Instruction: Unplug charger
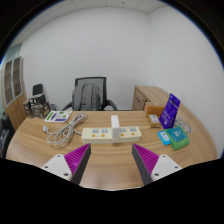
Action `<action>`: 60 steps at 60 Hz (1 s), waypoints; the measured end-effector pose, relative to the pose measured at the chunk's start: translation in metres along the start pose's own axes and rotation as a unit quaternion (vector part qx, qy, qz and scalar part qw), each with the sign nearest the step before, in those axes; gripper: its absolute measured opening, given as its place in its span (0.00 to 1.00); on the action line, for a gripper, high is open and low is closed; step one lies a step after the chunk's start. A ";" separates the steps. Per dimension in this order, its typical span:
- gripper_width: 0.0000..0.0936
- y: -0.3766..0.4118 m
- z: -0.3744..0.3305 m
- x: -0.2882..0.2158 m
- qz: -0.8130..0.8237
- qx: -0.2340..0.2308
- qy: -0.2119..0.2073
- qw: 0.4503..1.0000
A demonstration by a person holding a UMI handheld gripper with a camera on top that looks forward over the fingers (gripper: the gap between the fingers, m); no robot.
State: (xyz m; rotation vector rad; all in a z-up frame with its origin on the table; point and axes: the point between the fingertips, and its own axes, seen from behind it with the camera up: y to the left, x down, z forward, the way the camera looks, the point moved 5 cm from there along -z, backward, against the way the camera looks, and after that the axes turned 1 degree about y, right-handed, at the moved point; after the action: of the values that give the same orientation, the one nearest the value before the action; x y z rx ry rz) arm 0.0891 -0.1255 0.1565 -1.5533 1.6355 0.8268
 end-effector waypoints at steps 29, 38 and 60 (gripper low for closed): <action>0.23 -0.015 0.184 -0.020 -0.016 -0.022 -0.042 0.999; 0.16 -0.013 0.183 -0.021 -0.020 -0.027 -0.042 0.999; 0.13 -0.024 0.163 -0.059 -0.013 -0.046 -0.080 0.996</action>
State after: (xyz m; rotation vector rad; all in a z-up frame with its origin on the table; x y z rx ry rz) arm 0.1251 0.0416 0.1203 -1.5243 1.4782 0.9984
